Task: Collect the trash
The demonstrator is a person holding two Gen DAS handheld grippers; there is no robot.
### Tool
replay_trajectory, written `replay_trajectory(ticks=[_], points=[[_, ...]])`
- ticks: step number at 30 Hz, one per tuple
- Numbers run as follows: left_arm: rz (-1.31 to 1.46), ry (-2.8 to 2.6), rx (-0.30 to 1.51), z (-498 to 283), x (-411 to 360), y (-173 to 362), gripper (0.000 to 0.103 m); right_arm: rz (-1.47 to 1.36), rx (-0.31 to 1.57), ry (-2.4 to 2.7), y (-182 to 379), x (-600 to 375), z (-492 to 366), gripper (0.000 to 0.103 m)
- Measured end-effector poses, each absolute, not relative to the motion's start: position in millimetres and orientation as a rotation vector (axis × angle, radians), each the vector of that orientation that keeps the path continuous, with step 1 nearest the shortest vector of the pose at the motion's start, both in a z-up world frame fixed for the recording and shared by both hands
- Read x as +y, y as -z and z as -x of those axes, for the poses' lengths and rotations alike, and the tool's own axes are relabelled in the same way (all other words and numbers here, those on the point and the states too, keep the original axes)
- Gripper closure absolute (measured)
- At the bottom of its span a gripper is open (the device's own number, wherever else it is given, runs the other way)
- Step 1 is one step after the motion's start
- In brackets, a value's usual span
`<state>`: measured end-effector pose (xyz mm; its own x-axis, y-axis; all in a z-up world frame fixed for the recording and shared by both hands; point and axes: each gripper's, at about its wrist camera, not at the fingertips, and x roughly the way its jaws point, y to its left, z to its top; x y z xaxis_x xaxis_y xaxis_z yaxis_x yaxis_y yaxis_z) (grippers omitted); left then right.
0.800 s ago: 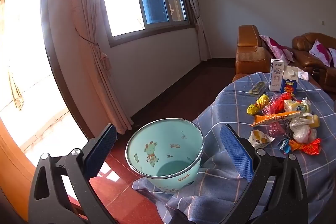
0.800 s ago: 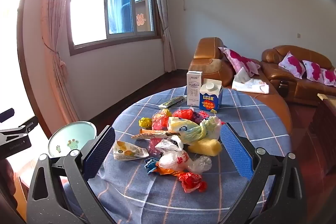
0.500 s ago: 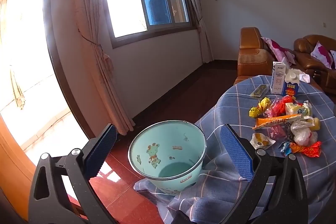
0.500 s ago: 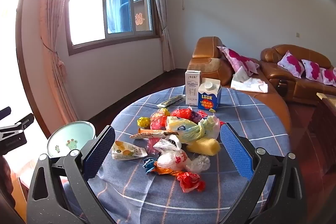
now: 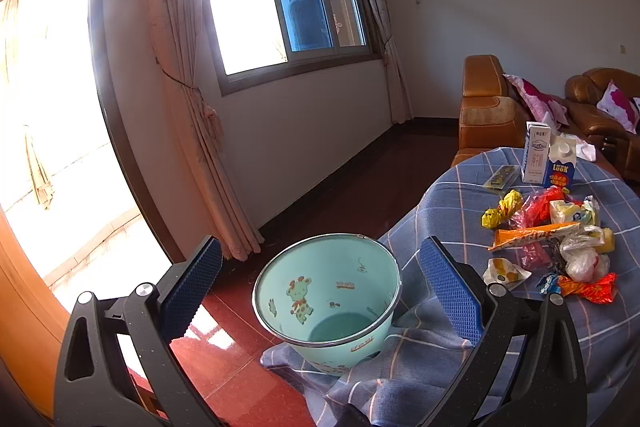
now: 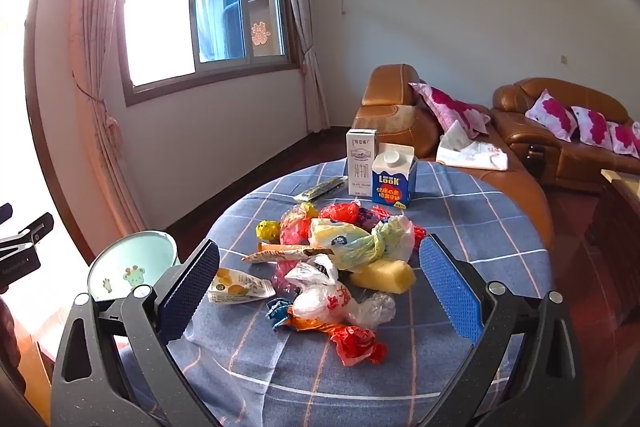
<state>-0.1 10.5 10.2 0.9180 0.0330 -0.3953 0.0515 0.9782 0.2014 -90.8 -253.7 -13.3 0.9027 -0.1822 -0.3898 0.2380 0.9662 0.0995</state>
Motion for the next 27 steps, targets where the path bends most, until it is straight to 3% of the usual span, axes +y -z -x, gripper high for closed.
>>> replay_trajectory(ticks=[27], points=[[-0.219,-0.002,0.413,-2.9,10.4,-5.8,0.006,-0.147,0.390,0.217,13.3,-254.5,91.3,0.005]])
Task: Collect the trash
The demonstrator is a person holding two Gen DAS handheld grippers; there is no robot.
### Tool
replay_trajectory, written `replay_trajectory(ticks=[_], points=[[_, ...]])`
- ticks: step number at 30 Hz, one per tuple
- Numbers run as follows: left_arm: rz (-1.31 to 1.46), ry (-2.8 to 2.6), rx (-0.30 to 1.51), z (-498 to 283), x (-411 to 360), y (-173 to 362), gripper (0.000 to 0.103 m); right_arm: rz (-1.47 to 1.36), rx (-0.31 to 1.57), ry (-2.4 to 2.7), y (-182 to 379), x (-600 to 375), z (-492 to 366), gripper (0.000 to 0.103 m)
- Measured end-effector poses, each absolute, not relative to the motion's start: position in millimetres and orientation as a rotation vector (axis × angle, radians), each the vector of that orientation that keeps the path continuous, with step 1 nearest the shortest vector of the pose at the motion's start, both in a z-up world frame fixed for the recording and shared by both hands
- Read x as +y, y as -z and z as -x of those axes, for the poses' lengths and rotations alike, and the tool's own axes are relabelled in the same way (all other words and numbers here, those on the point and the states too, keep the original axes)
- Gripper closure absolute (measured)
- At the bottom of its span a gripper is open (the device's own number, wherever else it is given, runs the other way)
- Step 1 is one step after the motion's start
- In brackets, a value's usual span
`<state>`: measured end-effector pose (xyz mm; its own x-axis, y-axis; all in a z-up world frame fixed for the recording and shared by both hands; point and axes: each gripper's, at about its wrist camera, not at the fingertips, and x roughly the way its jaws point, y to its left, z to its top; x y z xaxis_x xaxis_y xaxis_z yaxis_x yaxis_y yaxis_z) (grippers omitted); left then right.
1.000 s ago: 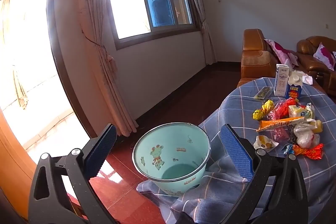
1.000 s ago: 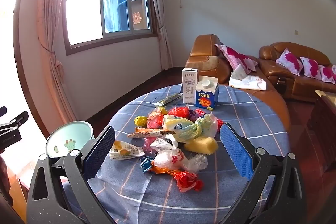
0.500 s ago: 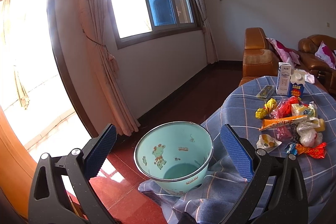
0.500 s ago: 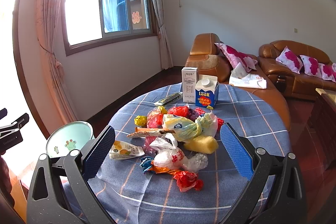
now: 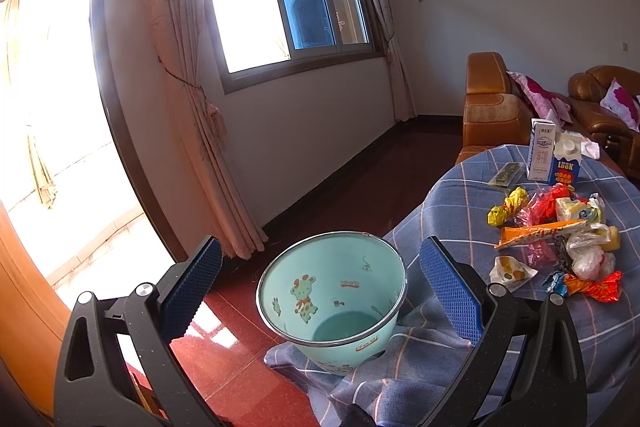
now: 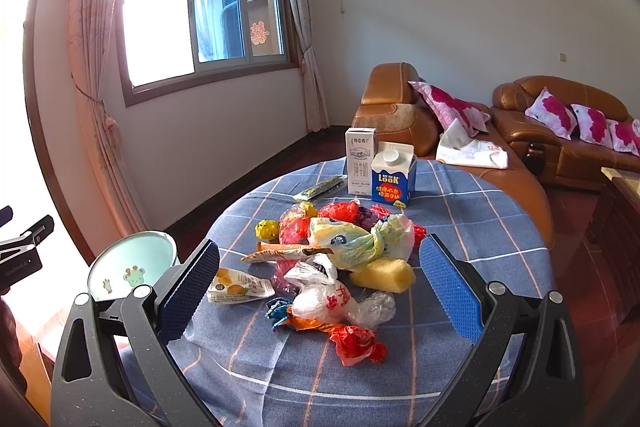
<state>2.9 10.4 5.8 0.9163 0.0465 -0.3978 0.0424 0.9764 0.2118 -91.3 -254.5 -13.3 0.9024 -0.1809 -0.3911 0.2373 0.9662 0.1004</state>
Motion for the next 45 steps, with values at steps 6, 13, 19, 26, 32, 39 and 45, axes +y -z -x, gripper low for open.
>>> replay_trajectory(ticks=[6,13,19,26,32,39,45], points=[[-0.221,-0.002,0.414,-3,10,-6,0.006,-0.150,0.389,0.217,13,-254,91,0.005],[-0.221,-0.004,0.416,-4,12,-6,0.006,-0.151,0.390,0.217,16,-255,91,0.005],[-0.223,-0.006,0.417,-4,12,-5,0.006,-0.152,0.390,0.217,15,-255,91,0.005],[-0.224,-0.007,0.418,-5,12,-4,0.006,-0.153,0.391,0.218,16,-255,91,0.005],[-0.228,-0.007,0.425,-6,11,-2,0.006,-0.156,0.396,0.217,18,-256,91,0.005],[-0.236,-0.004,0.429,-5,9,0,0.006,-0.158,0.401,0.217,20,-256,91,0.005],[-0.237,-0.007,0.444,-10,9,2,0.006,-0.165,0.413,0.228,27,-257,86,0.005]])
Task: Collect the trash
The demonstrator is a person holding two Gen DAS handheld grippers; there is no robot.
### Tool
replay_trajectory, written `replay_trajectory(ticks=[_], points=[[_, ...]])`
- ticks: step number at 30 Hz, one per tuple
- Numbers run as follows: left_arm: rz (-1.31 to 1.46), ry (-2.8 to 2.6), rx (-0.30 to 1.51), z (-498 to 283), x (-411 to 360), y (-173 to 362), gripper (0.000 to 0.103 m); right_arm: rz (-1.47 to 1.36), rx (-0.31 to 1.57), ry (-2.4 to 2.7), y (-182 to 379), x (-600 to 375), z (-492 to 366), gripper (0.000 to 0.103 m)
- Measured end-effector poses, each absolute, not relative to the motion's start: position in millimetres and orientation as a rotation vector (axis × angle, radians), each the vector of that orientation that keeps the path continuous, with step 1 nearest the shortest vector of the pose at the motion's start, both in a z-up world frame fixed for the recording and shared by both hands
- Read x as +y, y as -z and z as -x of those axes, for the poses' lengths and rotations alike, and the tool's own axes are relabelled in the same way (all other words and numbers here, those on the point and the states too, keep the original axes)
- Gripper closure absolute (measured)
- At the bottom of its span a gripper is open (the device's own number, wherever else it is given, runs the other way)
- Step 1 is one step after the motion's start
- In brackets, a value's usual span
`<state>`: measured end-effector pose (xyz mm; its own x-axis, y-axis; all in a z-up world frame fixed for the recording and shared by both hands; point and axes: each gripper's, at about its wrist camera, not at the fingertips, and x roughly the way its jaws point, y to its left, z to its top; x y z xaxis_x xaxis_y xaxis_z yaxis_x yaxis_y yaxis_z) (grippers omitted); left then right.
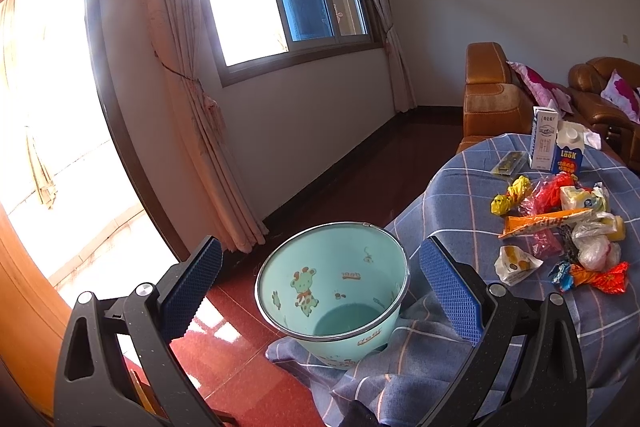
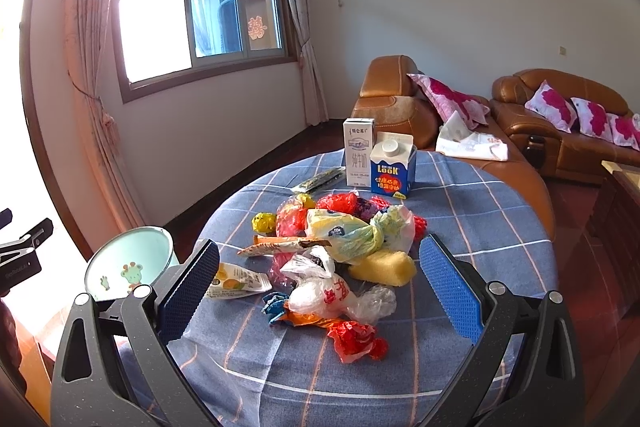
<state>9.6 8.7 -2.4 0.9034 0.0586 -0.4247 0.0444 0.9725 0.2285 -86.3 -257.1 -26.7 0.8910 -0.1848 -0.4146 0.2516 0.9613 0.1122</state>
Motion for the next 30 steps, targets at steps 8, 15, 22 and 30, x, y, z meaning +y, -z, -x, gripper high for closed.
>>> replay_trajectory(ticks=[8,15,22,30], points=[[-0.251,-0.002,0.480,-18,3,19,0.006,-0.195,0.413,0.269,38,-271,84,0.005],[-0.264,0.034,0.549,-39,-12,53,0.006,-0.227,0.415,0.373,57,-298,81,0.005],[-0.321,0.136,0.576,-56,-61,80,0.006,-0.247,0.457,0.485,88,-332,75,0.012],[-0.388,0.254,0.561,-67,-129,99,0.009,-0.294,0.486,0.541,113,-360,73,0.014]])
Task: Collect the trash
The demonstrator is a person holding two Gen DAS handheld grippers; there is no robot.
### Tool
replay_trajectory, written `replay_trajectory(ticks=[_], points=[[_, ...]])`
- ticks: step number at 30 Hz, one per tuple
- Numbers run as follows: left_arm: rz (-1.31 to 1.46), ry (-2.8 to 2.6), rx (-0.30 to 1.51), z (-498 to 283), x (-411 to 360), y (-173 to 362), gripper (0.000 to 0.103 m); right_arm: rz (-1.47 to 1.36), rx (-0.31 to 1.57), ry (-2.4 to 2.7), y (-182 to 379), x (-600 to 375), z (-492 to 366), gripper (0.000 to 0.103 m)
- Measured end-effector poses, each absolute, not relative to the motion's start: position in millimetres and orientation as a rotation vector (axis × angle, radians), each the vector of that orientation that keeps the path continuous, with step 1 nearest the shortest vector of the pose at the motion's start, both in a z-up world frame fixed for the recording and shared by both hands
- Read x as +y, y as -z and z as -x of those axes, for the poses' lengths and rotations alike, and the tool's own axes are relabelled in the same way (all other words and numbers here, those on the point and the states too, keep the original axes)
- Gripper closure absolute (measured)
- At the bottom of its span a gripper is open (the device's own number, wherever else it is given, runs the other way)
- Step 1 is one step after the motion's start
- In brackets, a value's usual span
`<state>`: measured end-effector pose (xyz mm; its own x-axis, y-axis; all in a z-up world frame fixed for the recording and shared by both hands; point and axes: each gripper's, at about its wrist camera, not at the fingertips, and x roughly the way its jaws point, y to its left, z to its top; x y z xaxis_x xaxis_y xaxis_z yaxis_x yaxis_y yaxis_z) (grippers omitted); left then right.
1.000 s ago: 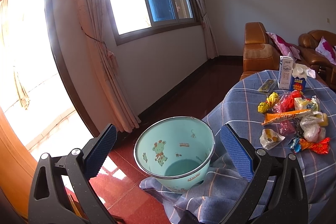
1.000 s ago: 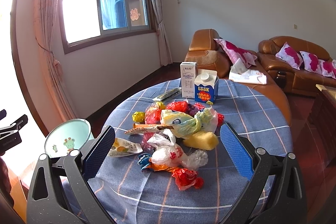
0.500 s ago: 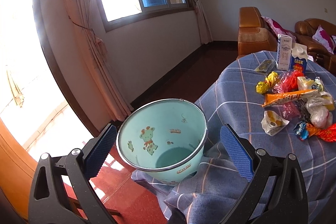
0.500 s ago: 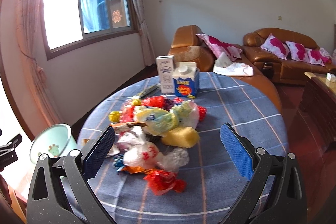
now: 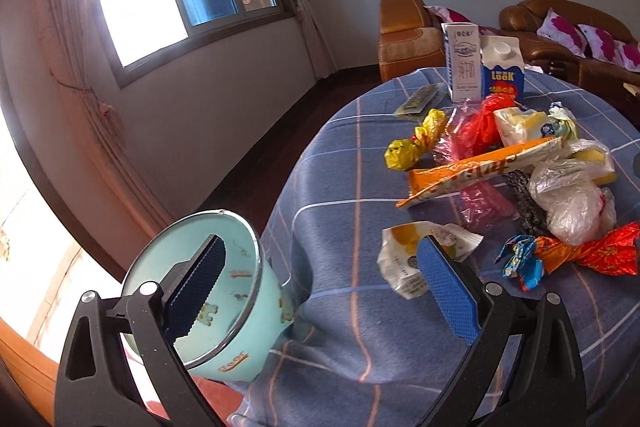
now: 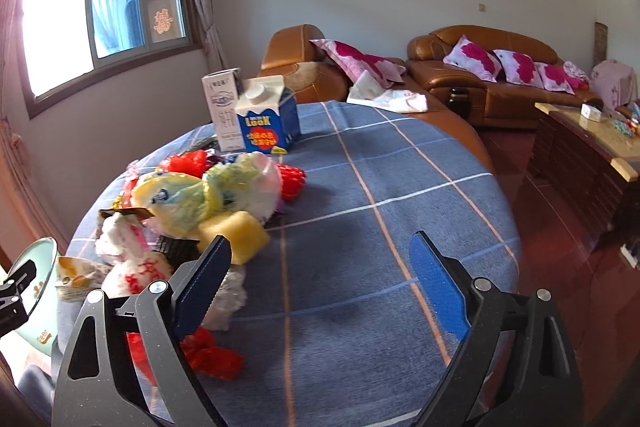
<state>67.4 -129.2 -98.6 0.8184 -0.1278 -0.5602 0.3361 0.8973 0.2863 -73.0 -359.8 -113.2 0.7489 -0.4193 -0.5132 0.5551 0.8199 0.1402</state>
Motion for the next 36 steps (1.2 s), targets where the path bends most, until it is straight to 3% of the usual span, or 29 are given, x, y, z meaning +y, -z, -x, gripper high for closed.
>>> replay_trajectory(ticks=[1,7,8,9,11,18,32,35,36], points=[[-0.399,0.264,0.574,-71,-136,104,0.012,-0.303,0.490,0.544,116,-363,73,0.014],[-0.360,0.360,0.670,-84,-151,126,0.057,-0.341,0.510,0.541,127,-372,73,0.013],[-0.355,0.383,0.677,-83,-152,125,0.076,-0.346,0.510,0.539,128,-373,72,0.013],[-0.354,0.391,0.679,-83,-154,125,0.085,-0.351,0.512,0.537,128,-372,72,0.013],[-0.350,0.416,0.677,-80,-153,124,0.091,-0.353,0.513,0.529,128,-371,72,0.013],[-0.314,0.444,0.649,-65,-139,108,0.098,-0.326,0.499,0.521,123,-363,73,0.013],[-0.300,0.379,0.577,-24,-76,79,0.098,-0.283,0.452,0.444,101,-340,77,0.013],[-0.292,0.334,0.587,-30,-61,81,0.098,-0.315,0.479,0.426,105,-344,78,0.017],[-0.285,0.324,0.591,-33,-58,80,0.098,-0.321,0.490,0.417,106,-345,77,0.024]])
